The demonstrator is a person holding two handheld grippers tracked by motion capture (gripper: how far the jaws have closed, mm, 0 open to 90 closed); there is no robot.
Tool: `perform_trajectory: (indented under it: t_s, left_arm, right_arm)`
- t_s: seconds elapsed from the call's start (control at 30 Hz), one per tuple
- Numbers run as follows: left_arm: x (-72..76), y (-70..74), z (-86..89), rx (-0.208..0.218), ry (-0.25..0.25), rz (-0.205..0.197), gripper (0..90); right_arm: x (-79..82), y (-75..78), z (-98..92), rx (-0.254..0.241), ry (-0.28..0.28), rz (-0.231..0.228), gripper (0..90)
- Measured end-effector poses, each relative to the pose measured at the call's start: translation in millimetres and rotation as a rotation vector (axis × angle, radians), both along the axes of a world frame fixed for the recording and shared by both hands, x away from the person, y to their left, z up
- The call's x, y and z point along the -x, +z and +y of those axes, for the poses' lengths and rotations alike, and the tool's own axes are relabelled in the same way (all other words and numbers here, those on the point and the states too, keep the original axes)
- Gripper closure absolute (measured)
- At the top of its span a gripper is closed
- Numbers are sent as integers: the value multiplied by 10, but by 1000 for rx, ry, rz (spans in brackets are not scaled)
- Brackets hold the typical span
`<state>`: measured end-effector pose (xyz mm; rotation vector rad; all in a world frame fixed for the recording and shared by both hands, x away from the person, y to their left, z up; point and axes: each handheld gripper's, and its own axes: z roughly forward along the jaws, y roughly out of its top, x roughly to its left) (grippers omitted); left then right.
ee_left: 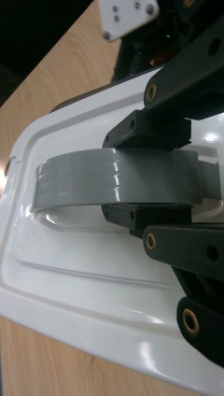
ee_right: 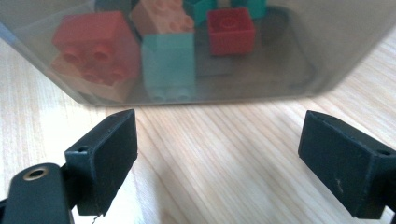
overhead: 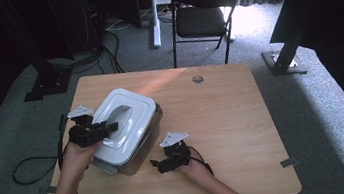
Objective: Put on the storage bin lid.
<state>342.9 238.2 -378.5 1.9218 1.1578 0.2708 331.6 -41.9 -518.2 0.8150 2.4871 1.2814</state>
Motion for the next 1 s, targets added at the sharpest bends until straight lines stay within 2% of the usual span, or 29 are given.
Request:
perform_trajectory:
  t_s: [0.23,0.33,0.43,0.53,0.67,0.73,0.8,0.87,1.0]
  left_arm:
    - [-5,-53,-62,14,-16,21,677]
    - [-7,-94,-86,10,-47,42,677]
    - [-2,-112,-85,7,-35,41,675]
    - [19,-114,-110,-14,-23,27,675]
    - [22,-124,-117,-32,-28,12,662]
    - [24,-144,-110,-20,-45,2,549]
    - [28,-144,-87,1,-53,-5,499]
    - [34,-136,-76,1,-46,-14,408]
    - [63,-81,47,28,-35,-38,359]
  right_arm:
    - [-32,27,-146,-4,-28,-7,115]
    - [-44,40,-189,-6,-35,-8,115]
    - [-51,55,-217,-10,-39,-10,115]
    - [-52,72,-239,-8,-41,-14,115]
    - [-57,95,-280,-14,-49,-16,115]
    - [-56,114,-309,-16,-53,-22,115]
    - [-53,138,-345,-19,-59,-31,115]
    - [-51,162,-387,-23,-66,-33,115]
    - [-58,198,-481,-31,-84,-41,115]
